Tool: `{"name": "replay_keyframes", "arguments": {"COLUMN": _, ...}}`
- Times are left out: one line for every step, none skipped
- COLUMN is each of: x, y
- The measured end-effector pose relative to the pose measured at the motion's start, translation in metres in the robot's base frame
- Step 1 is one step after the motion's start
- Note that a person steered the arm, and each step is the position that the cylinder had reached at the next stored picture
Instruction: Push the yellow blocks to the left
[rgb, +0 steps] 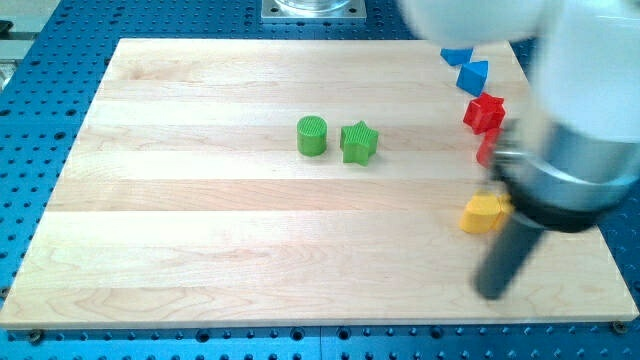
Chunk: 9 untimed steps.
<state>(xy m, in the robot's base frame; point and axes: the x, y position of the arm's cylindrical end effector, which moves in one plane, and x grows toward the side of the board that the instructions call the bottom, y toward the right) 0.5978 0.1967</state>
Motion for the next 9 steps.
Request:
{"name": "replay_keyframes", "arguments": {"x": -0.017, "y": 0.071}}
{"name": "replay_keyframes", "arguments": {"x": -0.042, "y": 0.104}}
{"name": "replay_keyframes", "arguments": {"x": -0.075, "y": 0.101}}
{"name": "replay_keyframes", "arguments": {"x": -0.081, "y": 0.076}}
{"name": "replay_keyframes", "arguments": {"x": -0.074, "y": 0.033}}
{"name": "replay_keyframes", "arguments": {"x": -0.074, "y": -0.009}}
{"name": "replay_keyframes", "arguments": {"x": -0.075, "y": -0.034}}
{"name": "replay_keyframes", "arguments": {"x": -0.087, "y": -0.064}}
{"name": "replay_keyframes", "arguments": {"x": -0.120, "y": -0.064}}
